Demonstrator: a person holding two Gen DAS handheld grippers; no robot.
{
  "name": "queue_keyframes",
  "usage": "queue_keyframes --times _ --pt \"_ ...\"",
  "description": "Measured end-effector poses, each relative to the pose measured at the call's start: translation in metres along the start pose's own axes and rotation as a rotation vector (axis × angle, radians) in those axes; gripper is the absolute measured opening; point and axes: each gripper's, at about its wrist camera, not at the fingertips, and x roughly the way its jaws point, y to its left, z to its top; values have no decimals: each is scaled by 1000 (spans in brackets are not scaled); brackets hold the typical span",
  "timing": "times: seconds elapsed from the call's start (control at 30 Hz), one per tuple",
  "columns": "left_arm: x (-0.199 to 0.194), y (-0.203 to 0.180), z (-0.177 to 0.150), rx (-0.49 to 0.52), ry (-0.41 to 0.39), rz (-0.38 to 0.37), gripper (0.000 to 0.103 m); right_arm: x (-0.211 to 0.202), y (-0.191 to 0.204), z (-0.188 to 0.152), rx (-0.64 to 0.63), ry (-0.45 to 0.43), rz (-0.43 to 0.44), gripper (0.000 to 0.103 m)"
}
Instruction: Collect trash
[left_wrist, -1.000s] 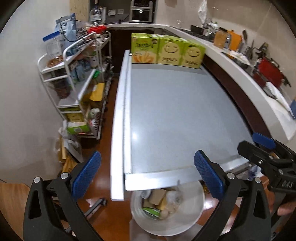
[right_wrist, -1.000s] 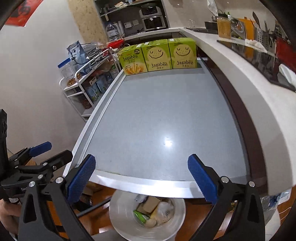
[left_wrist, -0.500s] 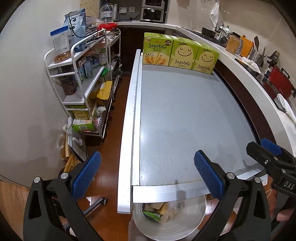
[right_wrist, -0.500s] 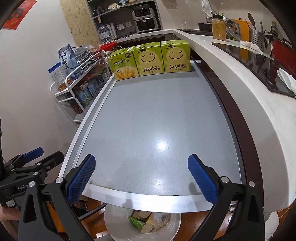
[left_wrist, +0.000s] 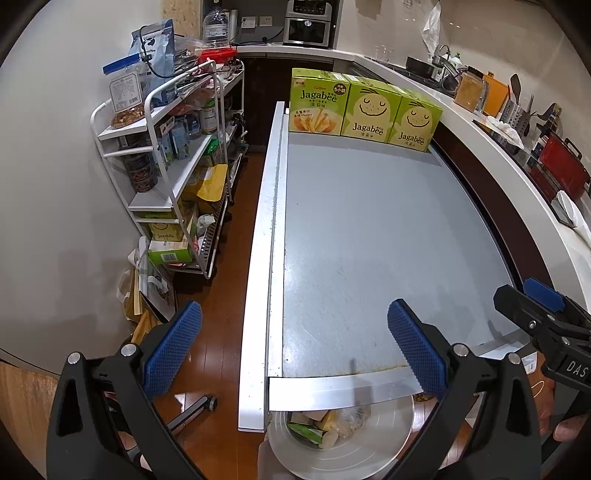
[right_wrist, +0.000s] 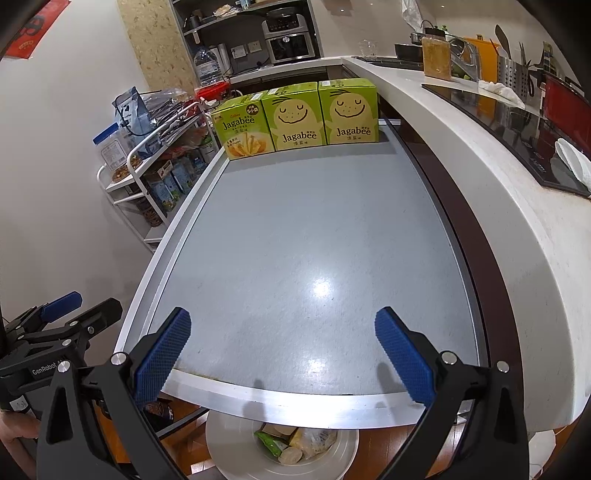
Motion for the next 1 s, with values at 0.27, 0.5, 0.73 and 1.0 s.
queue_keyframes --times 0.27,0.5,0.73,1.0 --pt "-2 -1 0 -2 -10 6 101 -1 0 1 -9 -5 -1 98" --pt "-5 -1 0 1 -23 10 101 -2 0 2 -8 -10 -3 98" --pt "-7 2 5 -22 -40 11 101 -5 3 4 -31 -20 -2 98" --pt "-11 4 13 -33 -70 28 101 -8 7 7 -50 -33 -6 98"
